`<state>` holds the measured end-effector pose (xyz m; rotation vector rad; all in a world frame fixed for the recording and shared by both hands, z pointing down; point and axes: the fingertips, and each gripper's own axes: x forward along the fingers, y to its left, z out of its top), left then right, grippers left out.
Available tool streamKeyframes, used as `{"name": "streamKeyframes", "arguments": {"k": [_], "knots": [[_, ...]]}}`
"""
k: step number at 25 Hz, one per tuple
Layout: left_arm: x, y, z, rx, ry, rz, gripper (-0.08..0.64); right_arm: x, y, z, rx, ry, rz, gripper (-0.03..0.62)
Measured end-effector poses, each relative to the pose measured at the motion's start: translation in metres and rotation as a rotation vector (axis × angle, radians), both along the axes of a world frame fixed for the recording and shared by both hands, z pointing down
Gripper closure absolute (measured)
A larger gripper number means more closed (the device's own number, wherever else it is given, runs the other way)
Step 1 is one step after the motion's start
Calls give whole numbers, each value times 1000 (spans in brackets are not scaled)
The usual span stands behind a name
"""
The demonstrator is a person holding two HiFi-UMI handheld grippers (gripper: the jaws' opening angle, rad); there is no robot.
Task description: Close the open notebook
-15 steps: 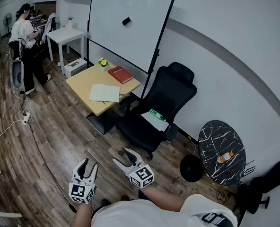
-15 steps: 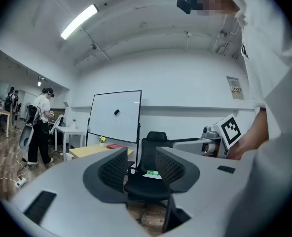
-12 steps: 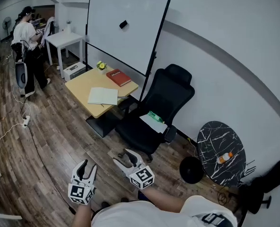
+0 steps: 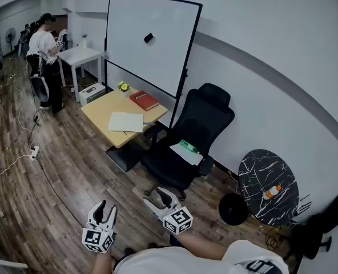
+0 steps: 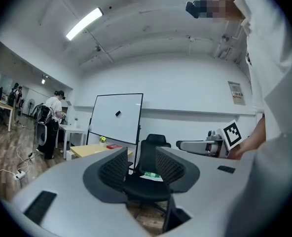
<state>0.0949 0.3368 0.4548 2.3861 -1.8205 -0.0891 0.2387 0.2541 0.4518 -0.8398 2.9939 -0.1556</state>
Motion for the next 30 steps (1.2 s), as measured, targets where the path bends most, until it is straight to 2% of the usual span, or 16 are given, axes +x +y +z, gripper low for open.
{"name": "streamKeyframes", "arguments": {"k": [6,11,18,30], "knots": [[1,-1,-6,20,8,6,399,-3,2,4,-18,1,11,316],[-12,9,-5,27,15,-20,399,-13,7,5,-30,-17,12,316],[-21,17,3,19,24,-13,400,-18,11,17,-35,3,44,316],[-59,28,6,35,38,-17,400,-54,22,17,-24,16,53,316]]}}
